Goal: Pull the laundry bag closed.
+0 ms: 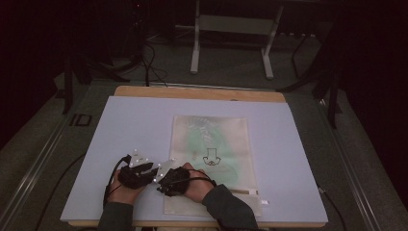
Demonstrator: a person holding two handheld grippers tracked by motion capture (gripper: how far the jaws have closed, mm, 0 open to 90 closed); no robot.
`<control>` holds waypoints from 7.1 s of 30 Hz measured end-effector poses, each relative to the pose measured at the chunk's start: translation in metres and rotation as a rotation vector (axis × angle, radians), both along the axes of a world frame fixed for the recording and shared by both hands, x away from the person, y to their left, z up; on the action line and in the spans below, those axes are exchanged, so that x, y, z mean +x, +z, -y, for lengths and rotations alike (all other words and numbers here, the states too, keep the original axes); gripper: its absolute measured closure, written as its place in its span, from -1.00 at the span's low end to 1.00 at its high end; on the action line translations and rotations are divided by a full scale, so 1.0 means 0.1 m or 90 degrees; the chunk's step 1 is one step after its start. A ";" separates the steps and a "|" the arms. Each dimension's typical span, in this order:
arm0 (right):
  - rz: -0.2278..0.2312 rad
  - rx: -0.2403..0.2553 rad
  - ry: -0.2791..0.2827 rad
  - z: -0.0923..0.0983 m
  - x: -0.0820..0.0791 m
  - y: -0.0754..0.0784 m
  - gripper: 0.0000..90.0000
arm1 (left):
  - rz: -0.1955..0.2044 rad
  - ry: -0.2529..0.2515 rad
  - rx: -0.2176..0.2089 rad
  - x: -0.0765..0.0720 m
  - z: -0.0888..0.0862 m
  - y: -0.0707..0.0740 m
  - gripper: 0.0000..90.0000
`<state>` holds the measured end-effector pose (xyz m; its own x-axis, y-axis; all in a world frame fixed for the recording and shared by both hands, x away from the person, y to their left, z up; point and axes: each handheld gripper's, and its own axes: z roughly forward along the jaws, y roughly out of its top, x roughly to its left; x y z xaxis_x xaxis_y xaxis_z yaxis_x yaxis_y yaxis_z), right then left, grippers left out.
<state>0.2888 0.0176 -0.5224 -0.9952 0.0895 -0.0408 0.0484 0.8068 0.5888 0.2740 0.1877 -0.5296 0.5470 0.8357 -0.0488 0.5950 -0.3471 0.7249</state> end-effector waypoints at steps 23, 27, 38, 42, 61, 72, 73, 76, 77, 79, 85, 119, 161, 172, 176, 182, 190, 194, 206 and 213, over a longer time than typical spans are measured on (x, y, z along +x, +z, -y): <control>-0.026 0.071 -0.017 0.34 -0.02 0.15 0.80 | -0.002 0.001 0.002 0.00 0.00 0.00 0.41; -0.036 0.066 -0.016 0.39 0.00 0.11 0.80 | -0.002 0.001 0.002 0.00 0.00 0.00 0.41; -0.067 0.047 -0.013 0.37 0.05 0.00 0.81 | 0.000 -0.014 0.001 -0.03 0.04 0.01 0.43; -0.064 0.048 -0.014 0.40 0.03 -0.02 0.82 | -0.002 -0.028 0.002 -0.05 0.08 0.01 0.49; -0.037 0.051 -0.015 0.41 -0.03 -0.05 0.81 | -0.038 -0.111 0.001 -0.11 0.32 -0.01 0.93; -0.042 0.057 -0.016 0.43 -0.02 -0.06 0.81 | -0.029 -0.110 -0.018 -0.12 0.32 0.01 0.91; -0.044 0.056 -0.016 0.42 -0.02 -0.05 0.81 | -0.029 -0.110 -0.019 -0.12 0.33 0.01 0.91; -0.044 0.055 -0.014 0.42 -0.02 -0.05 0.82 | -0.026 -0.111 -0.022 -0.12 0.33 0.02 0.91; -0.044 0.055 -0.015 0.42 -0.02 -0.05 0.81 | -0.019 -0.111 -0.021 -0.13 0.33 0.02 0.91; -0.044 0.056 -0.015 0.42 -0.02 -0.05 0.82 | -0.009 -0.115 -0.024 -0.14 0.34 0.03 0.91; -0.041 0.055 -0.015 0.42 -0.02 -0.06 0.82 | -0.018 -0.122 -0.011 -0.13 0.37 0.01 0.91; -0.034 0.036 -0.003 0.56 0.00 -0.03 0.83 | -0.058 -0.106 0.001 -0.10 0.40 -0.01 0.99; 0.004 -0.015 0.007 0.73 -0.06 0.03 0.83 | -0.036 -0.094 0.056 -0.16 0.50 0.02 0.98; -0.004 -0.009 0.001 0.74 -0.05 0.02 0.83 | -0.062 -0.118 -0.020 -0.22 0.46 0.08 0.98; 0.002 -0.013 0.002 0.73 -0.06 0.03 0.83 | -0.075 -0.132 -0.018 -0.22 0.47 0.06 0.97; 0.005 -0.017 0.004 0.73 -0.06 0.03 0.82 | -0.093 -0.130 -0.013 -0.21 0.48 0.03 0.98; 0.020 -0.033 0.014 0.70 -0.09 0.05 0.83 | -0.095 -0.133 -0.009 -0.20 0.48 0.02 0.99; 0.031 -0.052 0.021 0.69 -0.12 0.07 0.83 | -0.093 -0.137 -0.012 -0.20 0.47 0.02 0.99; 0.035 -0.057 0.023 0.74 -0.13 0.08 0.83 | -0.091 -0.139 -0.017 -0.21 0.47 0.01 0.99; 0.035 -0.063 0.024 0.77 -0.13 0.09 0.83 | -0.090 -0.140 -0.016 -0.21 0.46 0.01 0.99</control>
